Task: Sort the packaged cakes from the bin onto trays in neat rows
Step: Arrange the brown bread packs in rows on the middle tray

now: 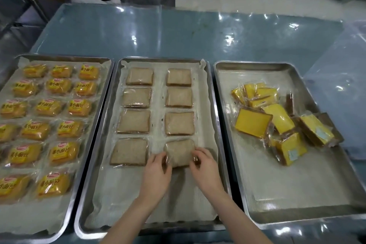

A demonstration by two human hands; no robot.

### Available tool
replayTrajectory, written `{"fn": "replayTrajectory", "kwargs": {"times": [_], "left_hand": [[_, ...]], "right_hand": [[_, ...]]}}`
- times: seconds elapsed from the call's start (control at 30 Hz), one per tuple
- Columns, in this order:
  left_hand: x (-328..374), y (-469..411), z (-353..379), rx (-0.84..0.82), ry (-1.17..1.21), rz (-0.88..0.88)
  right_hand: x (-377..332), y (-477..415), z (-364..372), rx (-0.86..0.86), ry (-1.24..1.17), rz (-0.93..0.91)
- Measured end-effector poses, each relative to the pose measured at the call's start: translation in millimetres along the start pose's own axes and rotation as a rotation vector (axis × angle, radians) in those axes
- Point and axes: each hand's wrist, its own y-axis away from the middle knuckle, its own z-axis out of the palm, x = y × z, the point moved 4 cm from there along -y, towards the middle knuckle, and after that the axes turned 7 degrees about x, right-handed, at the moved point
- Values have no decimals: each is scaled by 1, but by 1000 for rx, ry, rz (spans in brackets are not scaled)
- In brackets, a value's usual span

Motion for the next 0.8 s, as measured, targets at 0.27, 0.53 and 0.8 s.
{"fn": "replayTrajectory", "kwargs": {"times": [0.27,0.53,0.8], "left_hand": [[24,-33,4,133,-31,-6],[164,-57,75,-92,213,168],[309,-83,218,-227,229,302]], "right_hand": [[9,-19,-42,33,-90,7],[72,-79,-201,431,3,101],[195,-137,-317,181,437,256]]}}
